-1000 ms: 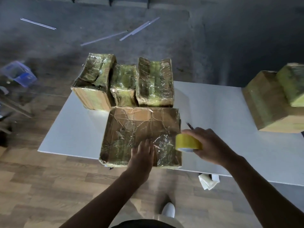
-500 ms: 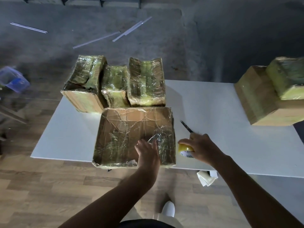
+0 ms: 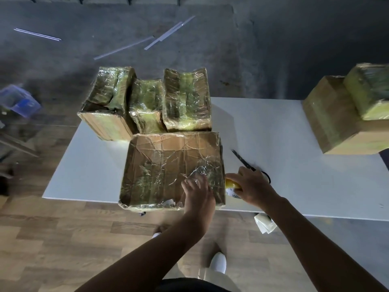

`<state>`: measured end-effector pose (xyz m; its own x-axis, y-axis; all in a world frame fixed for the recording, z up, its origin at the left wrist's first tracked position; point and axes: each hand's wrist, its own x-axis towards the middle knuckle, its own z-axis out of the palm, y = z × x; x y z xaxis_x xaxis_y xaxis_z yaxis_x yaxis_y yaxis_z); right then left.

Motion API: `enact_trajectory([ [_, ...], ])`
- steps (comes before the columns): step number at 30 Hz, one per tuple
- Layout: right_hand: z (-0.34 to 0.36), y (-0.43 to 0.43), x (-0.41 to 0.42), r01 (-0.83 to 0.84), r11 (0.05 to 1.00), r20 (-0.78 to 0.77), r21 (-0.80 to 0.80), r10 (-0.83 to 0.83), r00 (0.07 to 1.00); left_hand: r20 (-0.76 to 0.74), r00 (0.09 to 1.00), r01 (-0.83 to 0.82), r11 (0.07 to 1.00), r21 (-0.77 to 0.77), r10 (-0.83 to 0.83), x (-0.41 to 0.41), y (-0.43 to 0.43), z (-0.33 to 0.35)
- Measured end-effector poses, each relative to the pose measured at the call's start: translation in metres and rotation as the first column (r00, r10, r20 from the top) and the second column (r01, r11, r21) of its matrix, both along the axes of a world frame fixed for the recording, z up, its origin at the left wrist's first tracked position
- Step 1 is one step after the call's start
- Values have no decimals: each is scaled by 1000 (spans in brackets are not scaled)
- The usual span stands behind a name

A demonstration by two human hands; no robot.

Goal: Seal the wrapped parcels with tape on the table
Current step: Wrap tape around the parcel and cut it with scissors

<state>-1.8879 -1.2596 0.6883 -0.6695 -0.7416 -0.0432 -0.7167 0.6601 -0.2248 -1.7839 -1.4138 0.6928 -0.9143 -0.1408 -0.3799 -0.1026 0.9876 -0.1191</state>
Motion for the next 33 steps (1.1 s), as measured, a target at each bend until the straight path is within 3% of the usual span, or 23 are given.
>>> enact_trajectory([
  [2, 0, -1, 1, 18, 1000, 14, -12, -18, 1000, -79, 997, -1, 1000, 8, 1, -4, 5, 5],
  [5, -1, -2, 1, 56, 996, 17, -65, -55, 998, 1, 995, 97, 994, 43, -97, -5, 7, 11],
  [11, 32, -3, 4, 100, 977, 44, -187, -93, 995, -39, 995, 94, 988, 123, -90, 2, -15, 42],
  [14, 66, -8, 1, 108, 967, 131, -230, -80, 988, -180, 983, 74, 980, 185, -40, 12, -36, 71],
  [20, 139, -41, -1, 61, 864, 125, -500, 2, 992, -608, 772, 170, 863, 476, 184, 41, -81, 88],
  [25, 161, -87, 2, -75, 763, 64, -642, 150, 987, -656, 597, 147, 741, 656, 462, 60, -99, 91],
  [28, 159, -116, 5, -77, 730, 110, -679, 205, 973, -606, 593, 154, 663, 732, 531, 70, -109, 88],
  [30, 161, -131, 7, -106, 736, 73, -668, 206, 976, -625, 611, 157, 698, 698, 487, 77, -121, 94],
  [33, 168, -151, 11, -213, 779, -46, -590, 231, 972, -732, 631, 214, 850, 481, 256, 79, -147, 111],
])
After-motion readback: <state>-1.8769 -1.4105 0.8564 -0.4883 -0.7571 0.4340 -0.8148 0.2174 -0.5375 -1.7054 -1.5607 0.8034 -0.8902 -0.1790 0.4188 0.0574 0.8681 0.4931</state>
